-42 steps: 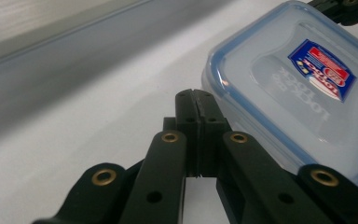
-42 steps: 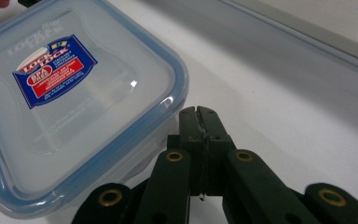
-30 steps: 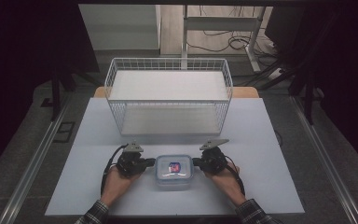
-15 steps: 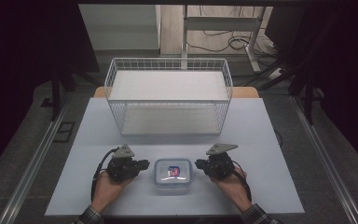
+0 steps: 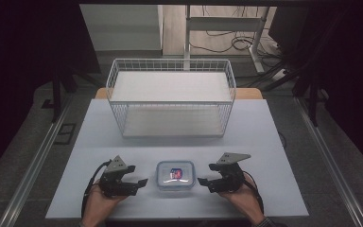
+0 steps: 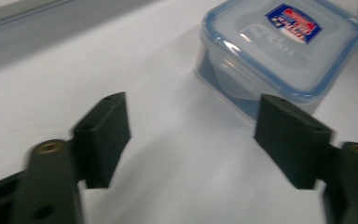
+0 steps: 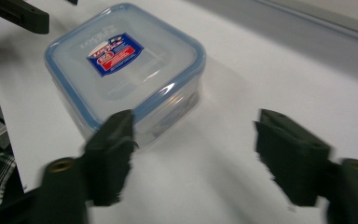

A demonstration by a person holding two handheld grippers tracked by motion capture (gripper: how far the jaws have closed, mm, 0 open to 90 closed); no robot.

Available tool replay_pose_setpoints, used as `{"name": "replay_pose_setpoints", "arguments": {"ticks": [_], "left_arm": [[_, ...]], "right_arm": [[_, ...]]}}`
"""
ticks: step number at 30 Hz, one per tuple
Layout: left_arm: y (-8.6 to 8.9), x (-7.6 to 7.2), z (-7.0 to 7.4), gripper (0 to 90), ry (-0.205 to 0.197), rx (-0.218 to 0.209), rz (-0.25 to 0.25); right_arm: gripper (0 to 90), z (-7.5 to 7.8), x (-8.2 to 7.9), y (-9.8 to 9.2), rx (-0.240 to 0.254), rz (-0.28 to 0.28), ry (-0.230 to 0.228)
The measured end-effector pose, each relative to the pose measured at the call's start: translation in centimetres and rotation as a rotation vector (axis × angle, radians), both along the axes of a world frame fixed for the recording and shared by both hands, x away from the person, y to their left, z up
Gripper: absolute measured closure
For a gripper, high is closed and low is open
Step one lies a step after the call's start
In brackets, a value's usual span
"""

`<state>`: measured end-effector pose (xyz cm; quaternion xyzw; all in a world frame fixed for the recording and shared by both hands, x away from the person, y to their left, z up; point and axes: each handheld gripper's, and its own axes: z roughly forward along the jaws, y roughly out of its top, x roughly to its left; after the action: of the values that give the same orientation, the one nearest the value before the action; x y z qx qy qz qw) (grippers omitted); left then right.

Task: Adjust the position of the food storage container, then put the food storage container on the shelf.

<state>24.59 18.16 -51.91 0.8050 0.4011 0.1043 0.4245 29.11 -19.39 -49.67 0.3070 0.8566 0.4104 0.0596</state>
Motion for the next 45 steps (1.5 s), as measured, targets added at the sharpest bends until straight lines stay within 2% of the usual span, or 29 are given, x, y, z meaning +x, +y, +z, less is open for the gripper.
{"name": "replay_pose_setpoints", "arguments": {"ticks": [1, 2, 8, 12, 15, 17, 18, 20, 23, 24, 25, 26, 27, 28, 29, 30, 32, 33, 34, 37, 38, 39, 40, 41, 42, 43, 44, 45], "left_arm": [[0.0, 0.1, 0.1, 20.1, 0.006, -0.014, -0.002], [0.0, 0.2, 0.2, 20.1, 0.015, -0.04, -0.004], [-1.0, 0.8, 0.3, 14.8, 0.039, -0.075, -0.041], [-2.2, 1.3, 0.4, 8.6, 0.042, -0.077, -0.074], [-3.9, 2.1, 0.3, 7.8, 0.052, -0.065, -0.104], [-4.3, 2.2, 0.2, 7.3, 0.055, -0.073, -0.104], [-4.9, 2.5, 0.1, 6.2, 0.063, -0.073, -0.11], [-5.3, 2.7, -0.1, 4.9, 0.066, -0.066, -0.109], [-5.5, 2.9, -0.3, 4.2, 0.078, -0.062, -0.111], [-5.5, 2.9, -0.4, 3.6, 0.088, -0.071, -0.113], [-5.5, 3.0, -0.4, 3.6, 0.095, -0.077, -0.114], [-5.4, 3.3, -0.6, 3.5, 0.127, -0.099, -0.115], [-5.4, 3.3, -0.6, 3.5, 0.127, -0.099, -0.115], [-5.3, 3.5, -0.8, 3.5, 0.148, -0.114, -0.123], [-5.2, 3.6, -1.1, 4.3, 0.179, -0.148, -0.13], [-5.2, 3.6, -1.1, 5.0, 0.179, -0.148, -0.13], [-5.2, 3.6, -1.2, 6.9, 0.201, -0.165, -0.161], [-5.5, 3.3, -1.2, 11.8, 0.212, -0.161, -0.183], [-5.7, 3.1, -1.1, 10.1, 0.204, -0.145, -0.185], [-5.7, 2.6, -0.9, 10.3, 0.189, -0.123, -0.18], [-5.4, 2.3, -0.7, 15.4, 0.19, -0.13, -0.175], [-5.4, 2.3, -0.7, 19.1, 0.19, -0.13, -0.175], [-4.8, 2.0, -0.8, 25.1, 0.212, -0.155, -0.182], [-4.8, 2.0, -0.8, 27.6, 0.212, -0.155, -0.182], [-4.5, 1.9, -0.9, 27.6, 0.216, -0.17, -0.186], [-4.3, 1.7, -0.8, 34.8, 0.219, -0.18, -0.185], [-4.1, 1.6, -0.9, 38.7, 0.221, -0.19, -0.184], [-3.4, 1.6, -1.0, 42.6, 0.225, -0.229, -0.194]], "right_arm": [[13.9, -0.1, 0.1, 0.3, -0.005, -0.01, -0.013], [11.9, -0.2, 0.1, 0.4, -0.007, -0.007, -0.009], [6.0, -0.4, 0.4, 1.0, -0.014, -0.008, -0.02], [1.9, -0.4, 0.5, 1.8, -0.019, -0.004, -0.017], [1.6, -0.4, 0.6, 2.4, -0.017, -0.001, 0.009], [1.5, -0.4, 0.7, 2.6, -0.017, -0.006, 0.014], [1.5, -0.5, 0.9, 3.0, -0.017, -0.013, 0.039], [1.8, -0.6, 1.0, 3.4, -0.019, -0.008, 0.057], [2.7, -0.7, 1.1, 3.6, -0.019, -0.005, 0.068], [4.0, -0.7, 1.3, 3.9, -0.009, 0.002, 0.094], [4.0, -0.7, 1.3, 3.9, -0.009, 0.002, 0.094], [5.6, -0.9, 1.6, 4.2, 0.004, 0.011, 0.12], [5.6, -0.9, 1.6, 4.2, 0.004, 0.011, 0.12], [6.4, -1.0, 1.6, 4.3, 0.016, 0.014, 0.136], [8.0, -1.4, 1.9, 4.4, 0.048, 0.025, 0.183], [8.0, -1.4, 1.9, 4.4, 0.048, 0.025, 0.183], [10.1, -1.6, 1.9, 4.4, 0.068, 0.032, 0.221], [13.0, -1.7, 1.8, 4.5, 0.077, 0.05, 0.249], [12.0, -1.8, 1.7, 4.6, 0.072, 0.06, 0.263], [14.6, -1.8, 1.4, 4.5, 0.055, 0.073, 0.269], [22.3, -1.5, 1.2, 4.2, 0.054, 0.08, 0.262], [22.3, -1.5, 1.2, 4.2, 0.054, 0.08, 0.262], [29.5, -1.1, 0.9, 3.5, 0.067, 0.072, 0.259], [29.5, -1.1, 0.9, 3.5, 0.067, 0.072, 0.259], [33.0, -1.1, 0.9, 3.3, 0.071, 0.073, 0.264], [41.6, -1.0, 0.8, 2.6, 0.101, 0.071, 0.285], [44.5, -1.0, 0.9, 2.4, 0.11, 0.075, 0.294], [47.2, -1.0, 0.9, 2.2, 0.119, 0.082, 0.306]]}}
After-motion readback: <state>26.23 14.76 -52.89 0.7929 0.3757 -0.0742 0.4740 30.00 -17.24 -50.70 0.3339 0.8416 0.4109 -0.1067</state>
